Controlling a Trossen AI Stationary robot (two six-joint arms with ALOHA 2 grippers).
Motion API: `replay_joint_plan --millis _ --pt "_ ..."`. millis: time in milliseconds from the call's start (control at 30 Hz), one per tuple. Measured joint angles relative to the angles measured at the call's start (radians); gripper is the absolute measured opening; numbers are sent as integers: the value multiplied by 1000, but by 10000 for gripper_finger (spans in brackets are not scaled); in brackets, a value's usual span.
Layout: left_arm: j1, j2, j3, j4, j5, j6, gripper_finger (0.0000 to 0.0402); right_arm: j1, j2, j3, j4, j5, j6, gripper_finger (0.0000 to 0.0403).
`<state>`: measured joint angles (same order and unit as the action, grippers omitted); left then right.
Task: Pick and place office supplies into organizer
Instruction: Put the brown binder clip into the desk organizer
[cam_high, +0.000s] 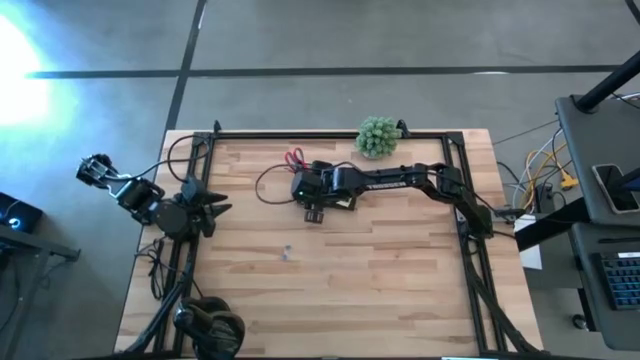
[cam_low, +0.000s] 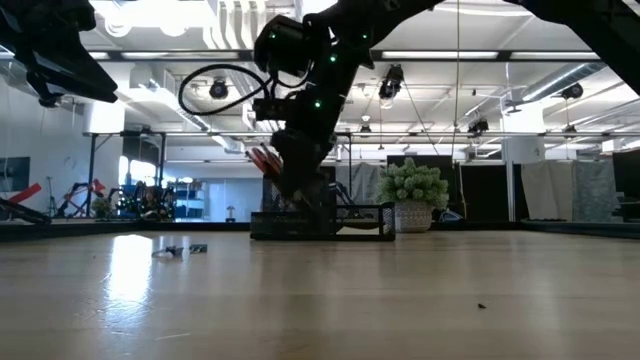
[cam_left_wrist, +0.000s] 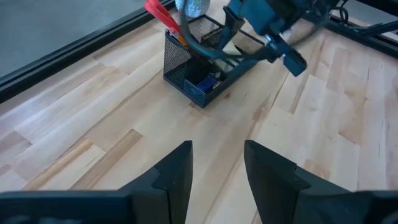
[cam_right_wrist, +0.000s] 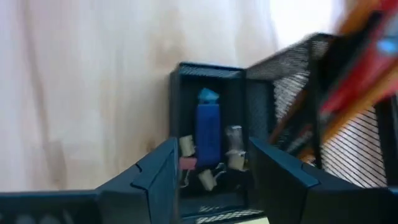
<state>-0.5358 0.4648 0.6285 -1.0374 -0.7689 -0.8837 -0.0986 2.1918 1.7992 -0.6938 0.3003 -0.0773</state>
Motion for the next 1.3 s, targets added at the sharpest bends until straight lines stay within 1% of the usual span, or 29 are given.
replay_joint_plan --millis 33,100,200,233,300,367,433,500,533,567,633,700,733,800,833,867,900,967,1000,1033,1067,1100,1167,1233,1267,1300 --pt "0 0 0 0 0 0 130 0 0 0 17 2 22 187" --pt "0 0 0 0 0 0 130 -1 0 7 13 -41 16 187" --pt "0 0 0 0 -1 -1 130 0 0 20 -4 -66 49 187" --pt "0 0 0 0 -1 -1 130 3 0 23 -14 -64 43 187" --pt "0 0 0 0 -1 0 130 1 6 10 7 -16 44 187" --pt "0 1 0 0 -3 0 130 -2 19 23 -20 -26 48 187" --pt "0 0 0 0 -3 0 130 -3 22 6 33 -22 73 187" --pt "0 0 0 -1 -6 0 130 -10 25 18 45 -84 72 187" --pt "0 0 0 0 -7 0 130 -10 25 20 45 -89 73 187" --pt "0 -1 0 -1 -7 0 130 -10 27 20 38 -68 74 187" --pt "0 0 0 -1 -8 -1 130 -10 32 44 -4 -65 76 187" --pt "0 -1 0 -1 -8 0 130 -10 27 40 17 -40 128 187" --pt "0 -1 0 -1 -10 0 130 -18 23 32 19 -55 128 187" --pt "0 -2 0 -2 -26 0 130 -26 35 52 -53 -140 118 187" --pt "0 -3 0 -2 -26 0 130 -27 40 49 -62 -125 138 187" --pt "0 -5 0 -2 -26 -1 130 -28 41 34 -51 -87 148 187" --pt "0 -5 0 -2 -26 0 130 -28 41 33 -53 -95 151 187" --pt "0 -6 0 -3 -27 0 130 -33 40 62 -79 -185 149 187" --pt "0 -7 0 -3 -27 0 130 -31 34 59 -60 -155 160 187" --pt "0 -8 0 -3 -27 0 130 -29 31 53 -50 -101 163 187" --pt "0 -8 0 -4 -28 0 130 -30 31 59 -64 -100 163 187" --pt "0 -9 0 -7 -29 0 130 -32 35 66 -66 -113 164 187" --pt "0 -13 -2 -11 -28 0 130 -35 37 56 -26 -107 174 187" --pt "0 -16 -2 -11 -29 -1 130 -41 37 68 -42 -189 196 187" --pt "0 -19 -2 -11 -29 -1 130 -41 36 67 -34 -196 205 187" --pt "0 -21 -3 -11 -29 -1 130 -40 34 57 -25 -175 205 187"
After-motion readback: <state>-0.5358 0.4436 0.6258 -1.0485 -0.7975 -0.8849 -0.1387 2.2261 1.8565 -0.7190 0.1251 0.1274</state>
